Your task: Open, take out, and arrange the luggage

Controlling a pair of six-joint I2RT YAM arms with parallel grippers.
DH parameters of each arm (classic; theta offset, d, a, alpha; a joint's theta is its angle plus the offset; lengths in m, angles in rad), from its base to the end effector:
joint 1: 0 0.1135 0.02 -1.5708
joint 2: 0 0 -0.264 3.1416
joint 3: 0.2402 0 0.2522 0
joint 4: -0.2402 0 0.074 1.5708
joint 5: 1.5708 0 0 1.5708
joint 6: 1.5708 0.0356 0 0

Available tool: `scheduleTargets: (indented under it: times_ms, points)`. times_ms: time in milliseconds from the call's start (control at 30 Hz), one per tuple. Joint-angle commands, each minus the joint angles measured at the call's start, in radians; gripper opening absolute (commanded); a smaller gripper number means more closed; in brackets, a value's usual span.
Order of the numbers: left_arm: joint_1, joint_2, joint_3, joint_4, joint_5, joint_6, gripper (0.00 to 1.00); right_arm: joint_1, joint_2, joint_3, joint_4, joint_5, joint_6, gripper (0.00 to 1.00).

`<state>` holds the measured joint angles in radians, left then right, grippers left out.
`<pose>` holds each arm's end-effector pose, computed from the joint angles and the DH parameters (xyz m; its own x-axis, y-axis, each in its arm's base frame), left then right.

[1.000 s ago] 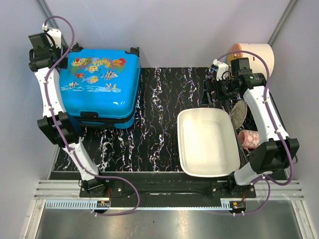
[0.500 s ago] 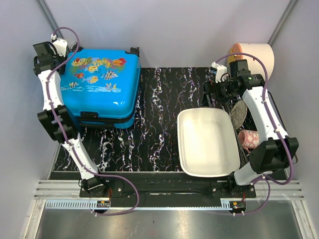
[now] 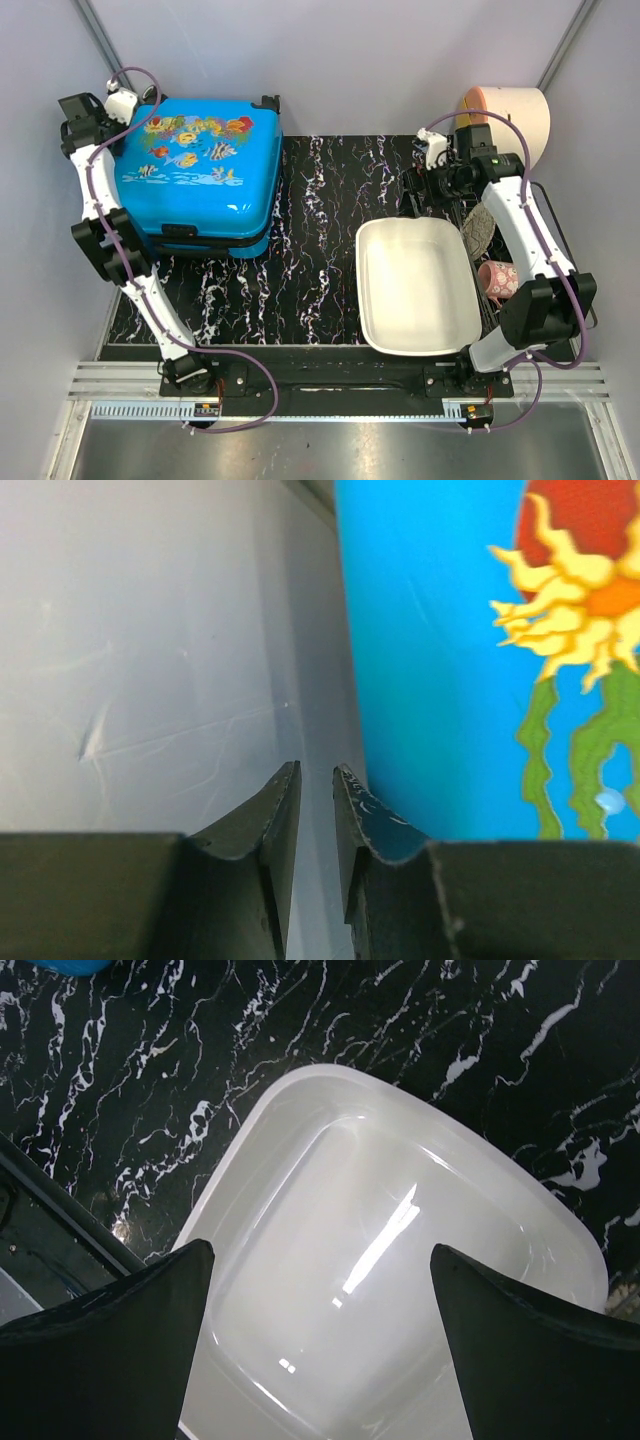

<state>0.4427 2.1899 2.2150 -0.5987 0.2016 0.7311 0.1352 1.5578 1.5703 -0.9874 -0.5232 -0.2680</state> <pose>0.4621 0.2112 0.3355 -0.5438 0.4662 -0.6979 0.1281 0.8679 0.4799 0.3143 0.0607 0.3538 -0.6863 -0.3248 -0.6507 -0.5977 0.7617 0.2502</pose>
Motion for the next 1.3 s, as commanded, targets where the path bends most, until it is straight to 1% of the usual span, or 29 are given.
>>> scheduleTargets:
  times_ms: [0,33,133,167,200,267,300,367,400,500,567,733,767,1000,1100,1233,1267]
  points:
    - [-0.047,0.053,-0.02,-0.275,0.301,0.04,0.25,0.033,-0.031,-0.045,0.153,-0.104,-0.028,1.0]
    - [-0.05,0.071,-0.009,-0.297,0.359,0.037,0.25,0.037,-0.038,-0.065,0.182,-0.122,-0.034,1.0]
    - [-0.07,0.105,0.017,-0.341,0.432,0.016,0.25,0.056,-0.074,-0.154,0.324,-0.182,-0.053,1.0]
    - [-0.081,0.113,0.02,-0.352,0.443,0.01,0.24,0.064,-0.082,-0.197,0.361,-0.19,-0.059,1.0]
    - [-0.085,0.117,0.023,-0.354,0.452,-0.007,0.24,0.069,-0.093,-0.213,0.415,-0.211,-0.068,1.0]
    - [-0.088,0.148,0.035,-0.351,0.487,-0.041,0.25,0.089,-0.093,-0.242,0.463,-0.221,-0.08,1.0]
    - [-0.088,0.16,0.063,-0.351,0.499,-0.085,0.25,0.095,-0.088,-0.246,0.492,-0.221,-0.085,1.0]
    - [-0.076,0.188,0.084,-0.325,0.522,-0.137,0.26,0.109,-0.073,-0.236,0.501,-0.221,-0.089,1.0]
    - [-0.07,0.194,0.098,-0.31,0.529,-0.204,0.28,0.113,-0.056,-0.228,0.501,-0.225,-0.088,1.0]
    - [-0.047,0.228,0.138,-0.289,0.512,-0.3,0.29,0.116,-0.036,-0.213,0.501,-0.231,-0.077,1.0]
    - [-0.032,0.226,0.127,-0.289,0.513,-0.32,0.3,0.119,-0.036,-0.211,0.513,-0.235,-0.06,1.0]
    - [-0.025,0.226,0.031,-0.302,0.506,-0.348,0.29,0.126,-0.044,-0.216,0.527,-0.235,-0.039,1.0]
    - [-0.025,0.231,0.028,-0.306,0.509,-0.375,0.29,0.124,-0.044,-0.214,0.529,-0.236,-0.036,1.0]
    - [-0.048,0.278,0.014,-0.358,0.66,-0.447,0.29,0.127,-0.047,-0.225,0.549,-0.253,0.009,1.0]
    - [-0.079,0.274,-0.043,-0.369,0.728,-0.467,0.28,0.127,-0.047,-0.239,0.57,-0.256,0.03,1.0]
    - [-0.125,0.263,-0.104,-0.375,0.772,-0.484,0.25,0.127,-0.044,-0.253,0.593,-0.259,0.05,1.0]
    - [-0.136,0.263,-0.118,-0.369,0.783,-0.508,0.25,0.129,-0.042,-0.256,0.599,-0.258,0.052,1.0]
